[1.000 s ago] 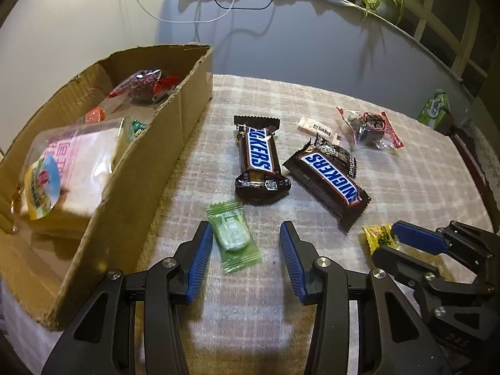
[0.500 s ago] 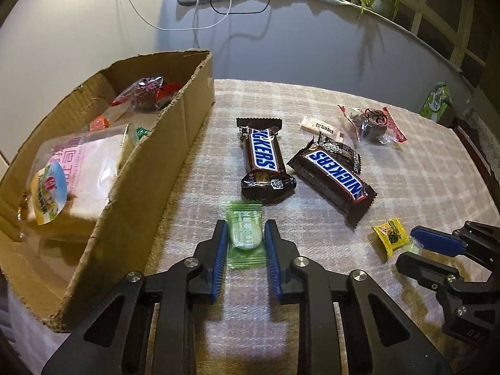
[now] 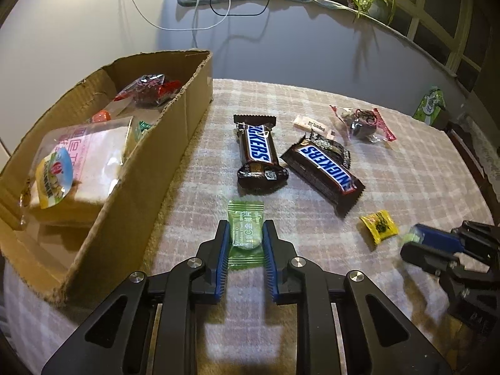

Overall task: Organize snacks
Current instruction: 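Carry both green candies with both tools over the box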

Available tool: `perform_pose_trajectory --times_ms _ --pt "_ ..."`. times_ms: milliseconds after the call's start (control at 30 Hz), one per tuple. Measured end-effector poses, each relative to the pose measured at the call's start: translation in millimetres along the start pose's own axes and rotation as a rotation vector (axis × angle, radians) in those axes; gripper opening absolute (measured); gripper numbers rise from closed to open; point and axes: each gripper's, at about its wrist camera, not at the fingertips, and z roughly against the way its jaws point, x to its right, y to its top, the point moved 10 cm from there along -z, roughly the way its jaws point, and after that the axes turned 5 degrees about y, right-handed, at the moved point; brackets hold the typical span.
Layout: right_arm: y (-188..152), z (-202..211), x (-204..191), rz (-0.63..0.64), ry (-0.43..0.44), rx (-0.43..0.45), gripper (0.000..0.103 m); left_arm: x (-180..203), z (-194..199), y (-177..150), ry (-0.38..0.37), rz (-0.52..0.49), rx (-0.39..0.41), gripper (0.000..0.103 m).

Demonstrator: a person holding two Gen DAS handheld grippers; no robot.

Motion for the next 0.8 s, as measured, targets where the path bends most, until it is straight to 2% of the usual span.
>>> perform_pose_trajectory --times_ms 433,800 --pt "23.4 28.3 -9.0 0.002 0.011 0.074 0.024 -1.8 39.0 10.3 -0.042 0.030 0.071 0.019" --pt "95.0 29.4 -45.5 0.075 0.056 0.151 0.024 -52.0 69.5 46.6 -0.003 0.081 0.165 0.019"
